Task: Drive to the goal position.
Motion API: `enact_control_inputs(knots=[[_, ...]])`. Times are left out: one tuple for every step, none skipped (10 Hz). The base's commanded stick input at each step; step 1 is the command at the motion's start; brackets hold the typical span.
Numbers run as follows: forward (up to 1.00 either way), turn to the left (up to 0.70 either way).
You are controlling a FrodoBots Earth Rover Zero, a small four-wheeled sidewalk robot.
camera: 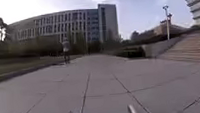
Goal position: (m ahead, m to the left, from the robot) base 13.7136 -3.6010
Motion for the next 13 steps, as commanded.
enact_control_inputs(knots=[[0.7,0.0],[0.7,0.0],[0.7,0.0],[0.7,0.0],[0.7,0.0],[0.7,0.0],[0.7,0.0],[0.7,0.0],[0.7,0.0],[0.7,0.0],[0.7,0.0],[0.7,0.0],[0.7,0.0]])
